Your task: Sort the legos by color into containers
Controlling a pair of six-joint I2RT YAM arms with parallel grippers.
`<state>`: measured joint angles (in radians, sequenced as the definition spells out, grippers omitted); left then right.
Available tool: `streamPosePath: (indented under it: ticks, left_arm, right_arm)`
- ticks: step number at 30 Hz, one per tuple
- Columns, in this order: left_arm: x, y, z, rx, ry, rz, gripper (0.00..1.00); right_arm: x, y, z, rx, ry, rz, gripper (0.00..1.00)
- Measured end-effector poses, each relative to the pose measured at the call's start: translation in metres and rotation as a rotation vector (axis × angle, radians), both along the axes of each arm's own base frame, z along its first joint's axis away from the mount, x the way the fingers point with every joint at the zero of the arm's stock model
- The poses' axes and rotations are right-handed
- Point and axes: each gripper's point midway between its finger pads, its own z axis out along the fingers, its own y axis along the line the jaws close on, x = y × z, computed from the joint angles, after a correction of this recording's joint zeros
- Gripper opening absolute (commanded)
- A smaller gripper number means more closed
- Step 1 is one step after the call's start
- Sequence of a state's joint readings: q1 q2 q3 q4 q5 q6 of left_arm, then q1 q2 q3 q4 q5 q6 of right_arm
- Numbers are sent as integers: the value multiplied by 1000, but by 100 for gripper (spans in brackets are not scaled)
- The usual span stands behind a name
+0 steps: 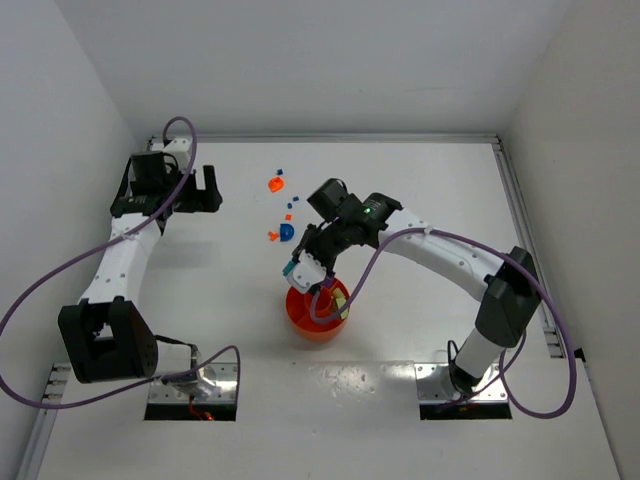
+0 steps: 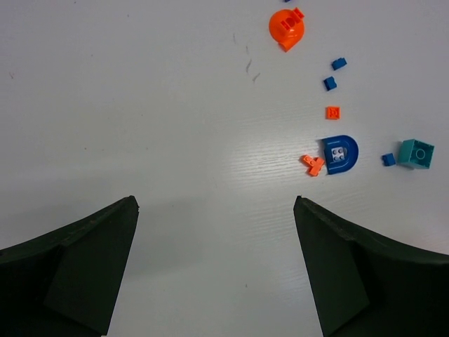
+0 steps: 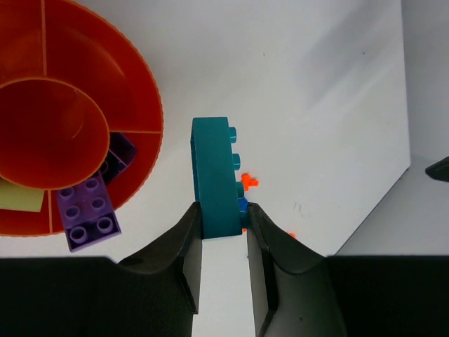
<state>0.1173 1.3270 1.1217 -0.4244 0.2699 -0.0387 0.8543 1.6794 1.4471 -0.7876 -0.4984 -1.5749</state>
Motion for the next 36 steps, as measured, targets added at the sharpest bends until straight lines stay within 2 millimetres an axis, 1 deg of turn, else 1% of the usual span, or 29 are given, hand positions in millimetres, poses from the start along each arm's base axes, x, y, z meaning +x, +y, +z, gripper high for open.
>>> streamPosePath:
  ticks: [4, 8, 12, 16, 20, 23, 26, 28, 29, 30, 32, 35, 36]
  left_arm:
    - [0, 2, -1, -3, -3, 6, 99]
    - [-3, 2, -8, -11, 14, 9, 99]
    - [-6, 0, -13, -22, 25, 7, 99]
    - [-11, -1, -10, -23, 13, 6, 99]
    - [-22, -3, -6, -25, -9, 4, 99]
    - [-34, -5, -8, -25, -17, 3, 99]
    - [-43, -6, -12, -26, -13, 3, 99]
    - [-45, -5, -14, -26, -13, 6, 99]
    - [-46, -5, -14, -25, -13, 8, 99]
    - [-47, -4, -15, -25, -12, 10, 99]
    - [-47, -2, -14, -22, -16, 12, 99]
    - [-47, 0, -14, -19, -18, 17, 99]
    - [-47, 2, -14, -17, -19, 19, 99]
  right_arm:
    - [-2, 3, 2, 13, -38, 68, 0]
    - [-6, 5, 3, 25, -59, 124, 0]
    - [-15, -1, -1, 5, -35, 161, 0]
    - [-23, -7, -6, -21, -19, 192, 0]
    - [-27, -11, -9, -39, -18, 217, 0]
    - [-31, -12, -12, -51, -21, 234, 0]
    - [-37, -10, -14, -62, -21, 251, 3]
    - [-40, -9, -14, -64, -25, 261, 6]
    - [-42, -8, -15, -66, -25, 267, 6]
    - [-43, -7, -15, -68, -26, 271, 9]
    - [-45, -6, -18, -75, -26, 277, 11]
    - [-46, -4, -23, -87, -22, 285, 16]
    - [-46, -4, -25, -92, -19, 285, 20]
